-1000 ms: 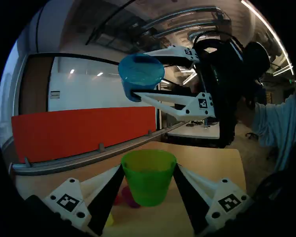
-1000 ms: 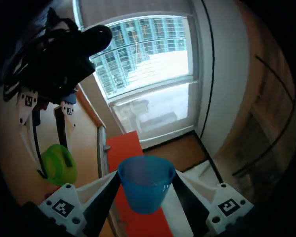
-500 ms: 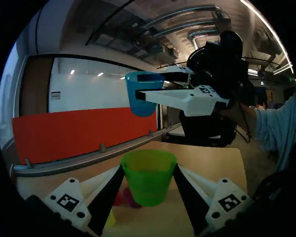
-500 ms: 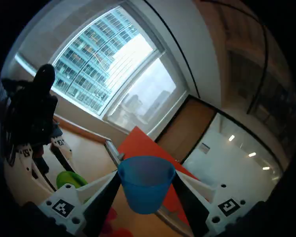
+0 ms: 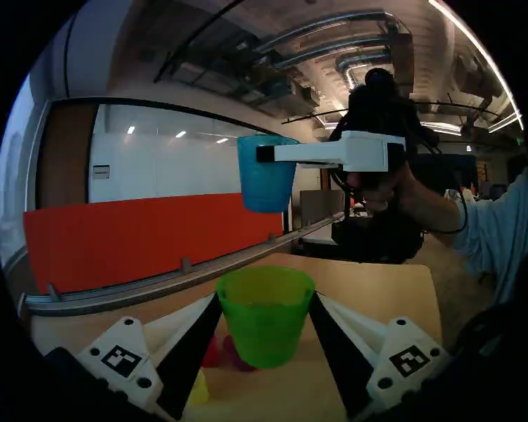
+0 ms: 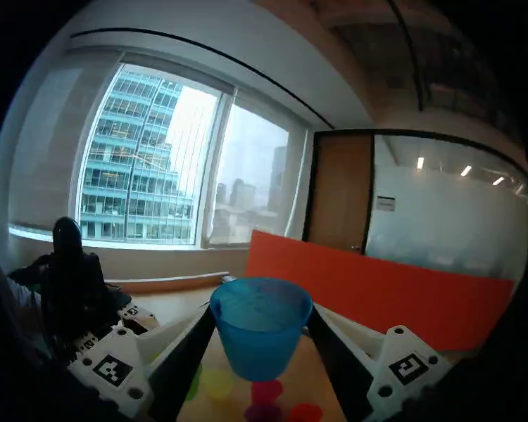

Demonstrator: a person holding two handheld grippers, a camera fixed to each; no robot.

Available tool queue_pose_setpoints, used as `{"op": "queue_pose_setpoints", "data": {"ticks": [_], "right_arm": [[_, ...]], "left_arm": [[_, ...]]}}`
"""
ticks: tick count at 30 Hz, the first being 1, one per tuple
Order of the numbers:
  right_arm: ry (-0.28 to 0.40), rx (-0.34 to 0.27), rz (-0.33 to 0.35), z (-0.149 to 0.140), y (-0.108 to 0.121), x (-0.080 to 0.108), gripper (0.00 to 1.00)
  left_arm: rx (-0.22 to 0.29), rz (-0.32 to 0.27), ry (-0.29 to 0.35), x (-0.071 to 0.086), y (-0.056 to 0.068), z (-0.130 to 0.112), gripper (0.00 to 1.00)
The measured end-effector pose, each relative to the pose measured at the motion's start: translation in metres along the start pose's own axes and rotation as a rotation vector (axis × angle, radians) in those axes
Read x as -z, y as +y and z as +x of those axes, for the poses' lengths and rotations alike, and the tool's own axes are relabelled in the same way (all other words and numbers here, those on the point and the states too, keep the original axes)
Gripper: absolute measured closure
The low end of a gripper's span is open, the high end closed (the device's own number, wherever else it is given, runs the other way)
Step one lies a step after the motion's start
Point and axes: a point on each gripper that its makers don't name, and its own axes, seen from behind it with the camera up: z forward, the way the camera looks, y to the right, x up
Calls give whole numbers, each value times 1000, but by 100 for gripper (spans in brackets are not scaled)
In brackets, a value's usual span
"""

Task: Pour water

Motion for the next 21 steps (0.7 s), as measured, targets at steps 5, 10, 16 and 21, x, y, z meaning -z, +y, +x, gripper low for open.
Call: {"op": "queue_pose_setpoints", "data": {"ticks": [5,10,16,21], "right_arm": [[-10,-34,10,-5,-1,3,9],[-12,-48,4,-7,2,7,9],[-20,-57,-13,-16,13,15,9],[-31,-52,-35,-28,22,24,9]], "left_arm": [[-2,6,0,1,-2,2,14],[-7,14,-1,4,-4,2,14],[-10,32,-7,10,-12,1,14],[-3,49,-14,16,-20,-2,14]]}}
